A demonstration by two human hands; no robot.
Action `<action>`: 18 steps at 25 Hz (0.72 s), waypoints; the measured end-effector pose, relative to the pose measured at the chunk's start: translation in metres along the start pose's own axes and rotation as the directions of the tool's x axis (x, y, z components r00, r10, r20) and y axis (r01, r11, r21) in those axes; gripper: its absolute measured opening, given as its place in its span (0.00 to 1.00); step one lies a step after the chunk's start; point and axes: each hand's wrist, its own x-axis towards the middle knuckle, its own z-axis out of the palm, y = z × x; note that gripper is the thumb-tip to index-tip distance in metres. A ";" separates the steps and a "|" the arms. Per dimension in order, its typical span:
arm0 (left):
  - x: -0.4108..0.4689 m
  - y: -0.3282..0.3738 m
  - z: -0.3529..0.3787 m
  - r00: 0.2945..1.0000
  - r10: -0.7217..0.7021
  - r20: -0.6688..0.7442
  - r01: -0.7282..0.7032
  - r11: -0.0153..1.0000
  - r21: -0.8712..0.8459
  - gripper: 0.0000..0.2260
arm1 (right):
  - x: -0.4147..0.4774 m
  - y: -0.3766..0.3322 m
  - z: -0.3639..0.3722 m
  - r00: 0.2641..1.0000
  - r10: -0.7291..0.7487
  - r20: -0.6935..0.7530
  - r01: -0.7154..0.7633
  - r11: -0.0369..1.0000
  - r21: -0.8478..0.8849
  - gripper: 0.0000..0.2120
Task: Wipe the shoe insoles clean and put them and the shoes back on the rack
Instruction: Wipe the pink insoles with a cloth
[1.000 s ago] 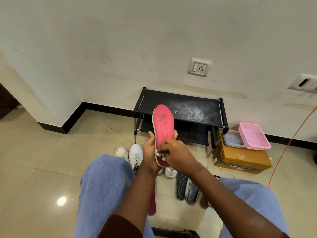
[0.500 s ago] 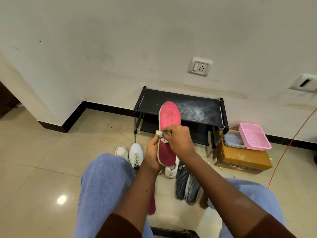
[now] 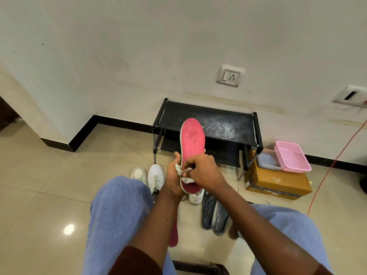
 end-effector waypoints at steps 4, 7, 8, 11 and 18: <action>0.000 0.001 0.000 1.000 -0.018 -0.023 0.018 0.999 -0.031 0.27 | 0.000 0.000 -0.005 1.000 0.019 -0.019 -0.017 0.994 0.105 0.07; -0.004 0.001 0.007 0.997 0.041 0.067 -0.038 0.998 -0.045 0.14 | 0.011 -0.002 -0.004 0.990 0.052 -0.133 -0.030 0.986 0.163 0.05; -0.005 0.001 0.007 0.995 0.067 0.080 -0.064 0.997 -0.050 0.14 | 0.015 -0.003 -0.003 0.984 0.060 -0.167 -0.031 0.985 0.170 0.05; -0.004 0.001 0.008 0.997 0.027 0.072 -0.026 1.000 -0.013 0.14 | 0.028 -0.004 -0.003 0.955 0.074 -0.288 -0.014 0.979 0.204 0.04; -0.002 -0.005 0.008 0.999 0.010 0.043 -0.013 0.998 0.063 0.18 | 0.044 -0.002 -0.019 0.934 0.072 -0.349 -0.006 0.983 0.186 0.03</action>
